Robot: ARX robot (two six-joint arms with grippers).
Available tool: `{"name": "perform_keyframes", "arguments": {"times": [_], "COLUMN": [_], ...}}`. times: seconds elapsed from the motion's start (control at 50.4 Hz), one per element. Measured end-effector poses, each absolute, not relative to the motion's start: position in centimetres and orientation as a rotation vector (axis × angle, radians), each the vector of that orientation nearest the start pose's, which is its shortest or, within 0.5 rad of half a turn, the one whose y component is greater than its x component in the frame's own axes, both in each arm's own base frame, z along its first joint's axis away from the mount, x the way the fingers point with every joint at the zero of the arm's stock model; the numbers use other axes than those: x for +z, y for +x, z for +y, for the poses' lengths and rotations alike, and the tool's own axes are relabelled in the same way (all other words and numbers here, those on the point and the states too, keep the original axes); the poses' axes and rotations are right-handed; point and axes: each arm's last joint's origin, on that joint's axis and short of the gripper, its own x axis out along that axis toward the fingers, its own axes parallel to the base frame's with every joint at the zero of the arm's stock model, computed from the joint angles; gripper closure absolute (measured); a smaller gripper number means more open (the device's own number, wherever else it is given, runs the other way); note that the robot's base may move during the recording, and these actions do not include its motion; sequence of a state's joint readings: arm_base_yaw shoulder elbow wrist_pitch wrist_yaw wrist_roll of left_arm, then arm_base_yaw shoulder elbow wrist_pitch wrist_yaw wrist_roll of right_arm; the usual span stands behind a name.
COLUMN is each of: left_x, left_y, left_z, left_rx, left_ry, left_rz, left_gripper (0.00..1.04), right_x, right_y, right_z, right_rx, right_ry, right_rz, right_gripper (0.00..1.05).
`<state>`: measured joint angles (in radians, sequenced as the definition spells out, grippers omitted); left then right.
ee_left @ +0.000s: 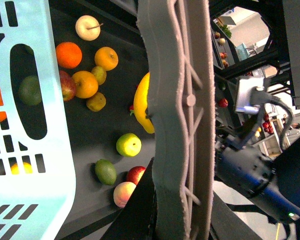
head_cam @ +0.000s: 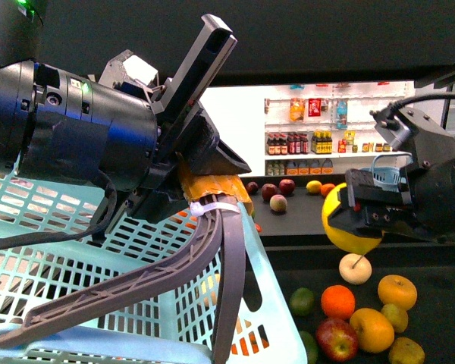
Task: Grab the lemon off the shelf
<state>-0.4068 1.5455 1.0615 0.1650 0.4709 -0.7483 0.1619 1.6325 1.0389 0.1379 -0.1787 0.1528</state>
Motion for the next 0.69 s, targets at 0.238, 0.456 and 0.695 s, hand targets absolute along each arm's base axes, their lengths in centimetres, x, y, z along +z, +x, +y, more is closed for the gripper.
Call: {"name": "perform_keyframes", "arguments": {"times": [0.238, 0.456, 0.695], "left_x": [27.7, 27.7, 27.5], "left_y": [31.3, 31.3, 31.5], "left_z": [-14.9, -14.9, -14.8], "left_rx": [-0.705, -0.705, -0.686], "left_ry": [-0.703, -0.703, -0.694], "left_rz": [0.639, 0.639, 0.635], "left_gripper": [0.94, 0.94, 0.94], "right_x": [24.2, 23.9, 22.4], "right_y": [34.4, 34.3, 34.6], "right_z": [10.0, 12.9, 14.6], "right_rx": [0.406, 0.474, 0.504], "right_ry": [0.221, 0.256, 0.288], "right_rz": [0.492, 0.507, 0.539], "right_gripper": [0.39, 0.39, 0.22]}}
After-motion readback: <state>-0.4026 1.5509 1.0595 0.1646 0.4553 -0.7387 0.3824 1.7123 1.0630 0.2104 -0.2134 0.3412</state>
